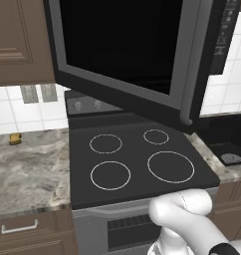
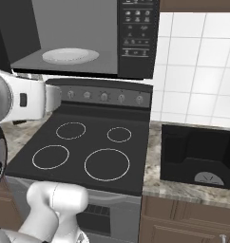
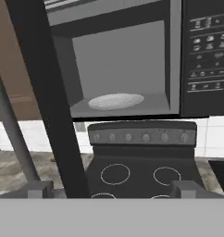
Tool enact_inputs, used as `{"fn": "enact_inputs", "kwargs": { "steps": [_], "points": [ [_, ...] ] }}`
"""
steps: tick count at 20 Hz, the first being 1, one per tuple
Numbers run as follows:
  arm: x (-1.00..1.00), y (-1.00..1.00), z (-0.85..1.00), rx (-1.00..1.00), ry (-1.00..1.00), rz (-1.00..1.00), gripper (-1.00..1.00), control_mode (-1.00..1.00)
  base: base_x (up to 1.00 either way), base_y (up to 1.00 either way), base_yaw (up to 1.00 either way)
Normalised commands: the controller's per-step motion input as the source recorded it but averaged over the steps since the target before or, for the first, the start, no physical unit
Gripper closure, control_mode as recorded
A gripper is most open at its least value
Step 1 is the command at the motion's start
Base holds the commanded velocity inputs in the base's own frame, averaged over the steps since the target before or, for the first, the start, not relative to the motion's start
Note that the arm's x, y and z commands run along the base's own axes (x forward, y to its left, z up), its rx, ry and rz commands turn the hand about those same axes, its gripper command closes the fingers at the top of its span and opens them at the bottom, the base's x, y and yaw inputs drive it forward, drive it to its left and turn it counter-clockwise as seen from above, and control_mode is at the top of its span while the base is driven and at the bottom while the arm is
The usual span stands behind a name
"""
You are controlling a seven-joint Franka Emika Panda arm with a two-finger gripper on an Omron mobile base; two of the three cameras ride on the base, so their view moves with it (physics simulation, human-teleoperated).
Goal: Pick the garlic from the counter and place it in the microwave. Then turn on the microwave.
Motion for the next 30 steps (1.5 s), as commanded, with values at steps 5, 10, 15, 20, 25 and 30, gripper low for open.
{"fn": "enact_inputs", "kwargs": {
  "steps": [5, 10, 15, 20, 25, 30],
  "points": [
    [0.49, -0.58, 0.02, 0.26, 0.00, 0.12, -1.00, -1.00, 0.00, 0.00, 0.00],
    [0.75, -0.23, -0.02, 0.39, 0.00, 0.21, -1.00, -1.00, 0.00, 0.00, 0.00],
    [0.65, 0.01, -0.31, 0.39, 0.00, 0.22, -1.00, -1.00, 0.00, 0.00, 0.00],
    [0.66, 0.07, -0.31, 0.37, 0.00, 0.22, -1.00, -1.00, 0.00, 0.00, 0.00],
    [0.61, 0.07, -0.04, 0.32, 0.00, 0.20, -1.00, -1.00, 0.00, 0.00, 0.00],
    [0.37, 0.19, 0.00, 0.24, 0.00, 0.19, -1.00, -1.00, 0.00, 0.00, 0.00]
  ]
}}
